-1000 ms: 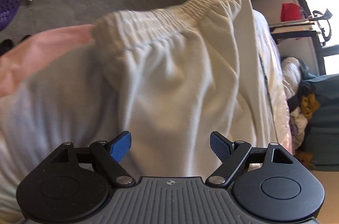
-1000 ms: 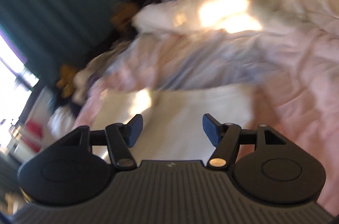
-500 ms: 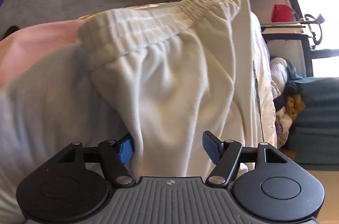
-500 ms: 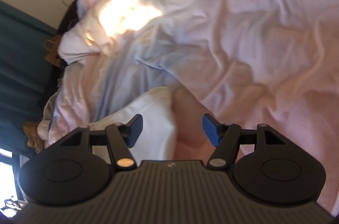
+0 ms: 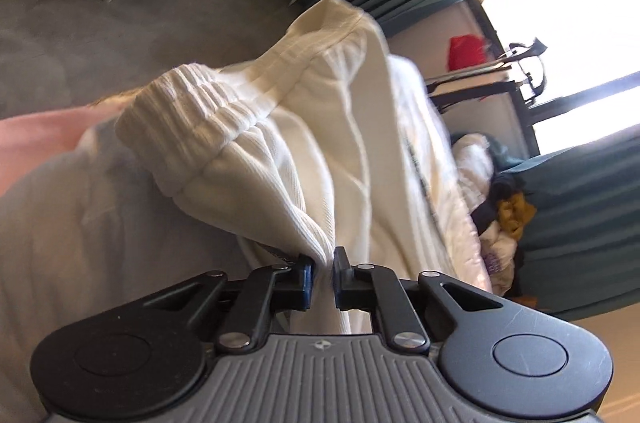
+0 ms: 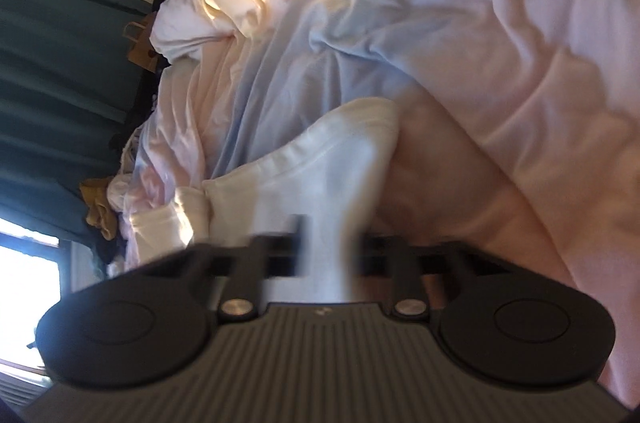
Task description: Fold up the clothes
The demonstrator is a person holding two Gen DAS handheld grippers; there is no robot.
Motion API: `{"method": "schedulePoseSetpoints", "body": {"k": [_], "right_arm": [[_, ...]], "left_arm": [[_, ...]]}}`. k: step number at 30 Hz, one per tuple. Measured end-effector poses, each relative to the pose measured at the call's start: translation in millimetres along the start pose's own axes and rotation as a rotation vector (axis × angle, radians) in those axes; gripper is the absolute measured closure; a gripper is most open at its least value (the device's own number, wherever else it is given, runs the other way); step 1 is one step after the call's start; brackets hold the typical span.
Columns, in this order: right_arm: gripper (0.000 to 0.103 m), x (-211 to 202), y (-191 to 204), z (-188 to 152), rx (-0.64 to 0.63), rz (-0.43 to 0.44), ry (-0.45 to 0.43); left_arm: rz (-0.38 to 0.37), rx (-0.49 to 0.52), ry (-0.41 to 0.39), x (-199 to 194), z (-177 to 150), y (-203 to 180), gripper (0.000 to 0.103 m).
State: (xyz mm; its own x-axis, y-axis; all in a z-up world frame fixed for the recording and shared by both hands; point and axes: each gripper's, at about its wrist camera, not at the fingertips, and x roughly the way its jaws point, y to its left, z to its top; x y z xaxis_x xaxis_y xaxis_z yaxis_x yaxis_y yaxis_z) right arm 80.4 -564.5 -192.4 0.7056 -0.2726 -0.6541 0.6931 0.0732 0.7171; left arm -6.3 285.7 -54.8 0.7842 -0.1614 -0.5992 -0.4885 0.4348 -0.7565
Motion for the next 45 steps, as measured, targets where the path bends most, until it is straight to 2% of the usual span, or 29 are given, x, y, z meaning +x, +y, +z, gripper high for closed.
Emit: {"method": "schedulePoseSetpoints", "body": {"k": [2,5,10,13,16,19,20,22,24,27,31,34,38,41,43,45], "right_arm": [[0.096,-6.6,4.2,2.0,-0.035,0.008,-0.031],[0.097,-27.7,24.7,-2.0,-0.17,0.031,-0.132],[0.098,-62.9,41.6,-8.7,-0.222,0.102,-0.276],[0.098,-68.7,43.7,-9.4,-0.241,0.119,-0.281],[0.098,-66.1,47.4,-8.8,-0.253,0.111,-0.267],[0.098,-64.1,66.0,-15.2,-0.317,0.112,-0.274],[0.098,-63.9,76.5,-19.4,-0.357,0.113,-0.287],[0.098,-65.2,107.8,-34.3,-0.518,0.122,-0.364],[0.098,-56.4,139.0,-44.0,-0.596,0.151,-0.389],[0.098,-24.5,190.2,-53.8,-0.688,0.139,-0.406],[0.098,35.4,256.2,-75.7,-0.858,0.129,-0.432],[0.098,93.3,288.7,-89.9,-0.893,0.121,-0.367],[0.097,164.4,307.4,-112.7,-0.942,0.056,-0.303],[0.096,201.4,312.1,-128.8,-0.992,0.021,-0.275],[0.094,210.4,311.1,-131.7,-0.993,0.051,-0.263],[0.093,208.4,308.9,-127.9,-0.939,0.083,-0.239]], "left_arm": [[-0.039,-0.054,-0.017,-9.9,1.0,9.0,0.094],[-0.073,-0.103,-0.027,-22.0,2.8,18.1,0.095],[-0.099,-0.075,-0.025,-45.1,15.4,21.3,0.095],[-0.112,-0.06,-0.014,-51.5,22.5,18.4,0.095],[-0.107,-0.036,-0.012,-49.2,27.7,6.2,0.095],[-0.099,-0.024,-0.016,-40.3,39.6,-10.9,0.095],[-0.095,-0.022,-0.017,-36.1,45.6,-18.2,0.095],[-0.08,-0.011,-0.024,-22.9,59.9,-35.8,0.095],[-0.062,0.002,-0.033,3.2,79.6,-59.6,0.095],[-0.051,0.018,-0.03,41.8,108.3,-90.2,0.094],[0.001,0.017,-0.03,115.4,143.8,-117.3,0.094],[0.055,0.025,-0.01,171.7,164.6,-129.0,0.094],[0.144,0.066,0.034,238.6,181.3,-139.2,0.093],[0.183,0.098,0.052,262.7,186.3,-142.6,0.089],[0.196,0.115,0.06,273.3,188.1,-144.6,0.088],[0.18,0.139,0.062,273.3,185.9,-146.9,0.08]]}}
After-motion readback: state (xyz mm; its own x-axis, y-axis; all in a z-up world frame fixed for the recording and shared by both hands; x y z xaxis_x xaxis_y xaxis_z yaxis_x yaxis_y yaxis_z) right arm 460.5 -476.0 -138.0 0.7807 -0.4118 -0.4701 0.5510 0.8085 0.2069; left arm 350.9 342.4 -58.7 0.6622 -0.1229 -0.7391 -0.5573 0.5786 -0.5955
